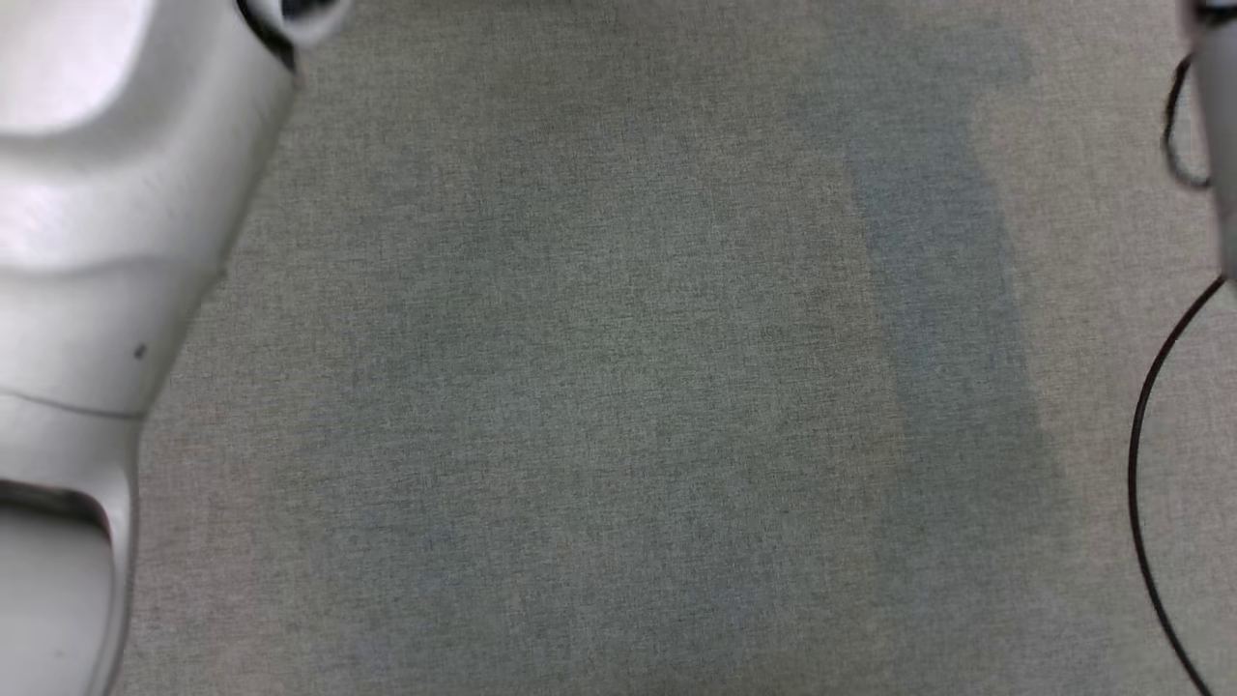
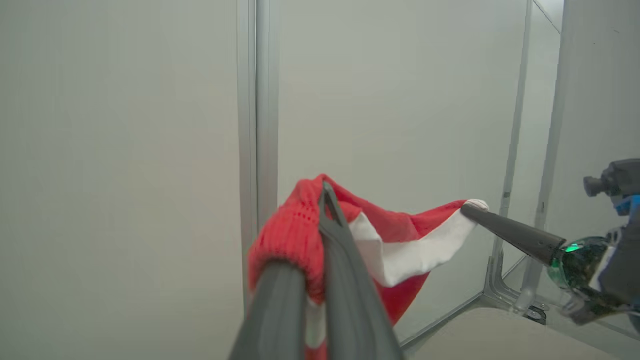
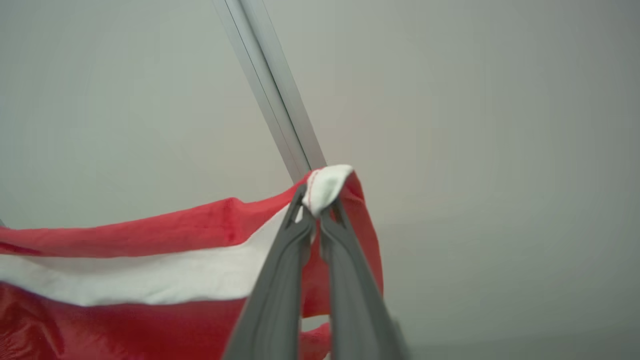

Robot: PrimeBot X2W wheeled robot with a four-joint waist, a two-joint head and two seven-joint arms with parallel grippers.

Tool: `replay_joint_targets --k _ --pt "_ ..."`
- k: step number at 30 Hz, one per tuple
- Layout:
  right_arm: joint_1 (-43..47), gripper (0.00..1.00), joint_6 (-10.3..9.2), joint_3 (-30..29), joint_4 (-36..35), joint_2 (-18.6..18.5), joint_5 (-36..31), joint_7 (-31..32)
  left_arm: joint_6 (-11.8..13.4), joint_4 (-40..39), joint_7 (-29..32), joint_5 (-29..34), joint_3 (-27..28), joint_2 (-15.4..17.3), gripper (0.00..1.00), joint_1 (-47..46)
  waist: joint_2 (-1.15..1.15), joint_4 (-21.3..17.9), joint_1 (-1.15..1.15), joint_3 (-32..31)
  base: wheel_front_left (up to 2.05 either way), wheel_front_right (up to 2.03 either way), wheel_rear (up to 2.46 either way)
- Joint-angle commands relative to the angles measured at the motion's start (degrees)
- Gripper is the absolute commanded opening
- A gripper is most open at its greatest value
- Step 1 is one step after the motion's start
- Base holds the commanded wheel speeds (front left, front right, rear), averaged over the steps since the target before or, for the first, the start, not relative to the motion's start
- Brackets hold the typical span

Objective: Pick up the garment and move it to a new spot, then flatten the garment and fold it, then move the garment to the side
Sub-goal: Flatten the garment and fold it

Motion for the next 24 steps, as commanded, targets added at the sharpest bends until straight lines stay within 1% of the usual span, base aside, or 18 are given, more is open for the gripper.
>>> replay_joint_targets --k 1,5,12,14,19,24 --pt "2.9 0.0 0.03 1.0 0.5 0.1 0.6 -0.7 0.0 -0.3 -0.2 -0.4 -0.1 0.5 0.0 2.6 -0.01 0.0 0.0 -0.2 0.0 0.0 0.0" --pt "9.2 0.0 0.03 4.6 -0.3 0.2 2.8 -2.0 0.0 -3.4 -0.3 0.1 -0.3 0.9 0.0 10.5 -0.01 -0.1 0.0 -0.8 0.0 0.0 0.0" --pt "24.8 0.0 0.03 9.9 -4.9 -1.3 4.2 -3.1 0.0 -9.0 -0.3 3.0 1.3 2.0 0.0 29.3 -0.01 0.1 0.0 -4.3 0.0 0.0 0.0" --pt "29.7 0.0 0.03 9.5 -7.3 -2.0 4.6 -3.2 0.0 -10.8 -0.3 3.9 1.7 2.2 0.0 34.8 -0.01 0.4 0.0 -5.8 0.0 0.0 0.0" --pt "42.3 0.0 0.03 7.8 -12.9 -2.3 4.0 -3.2 0.1 -14.5 -0.3 6.0 3.4 2.3 0.0 47.7 -0.01 0.7 0.0 -9.7 0.0 0.0 0.0" --pt "54.6 0.0 0.03 5.8 -18.2 -2.9 3.5 -3.2 0.7 -17.4 -0.3 8.8 4.1 1.6 0.0 59.8 -0.01 1.4 0.0 -13.4 0.0 0.0 0.0"
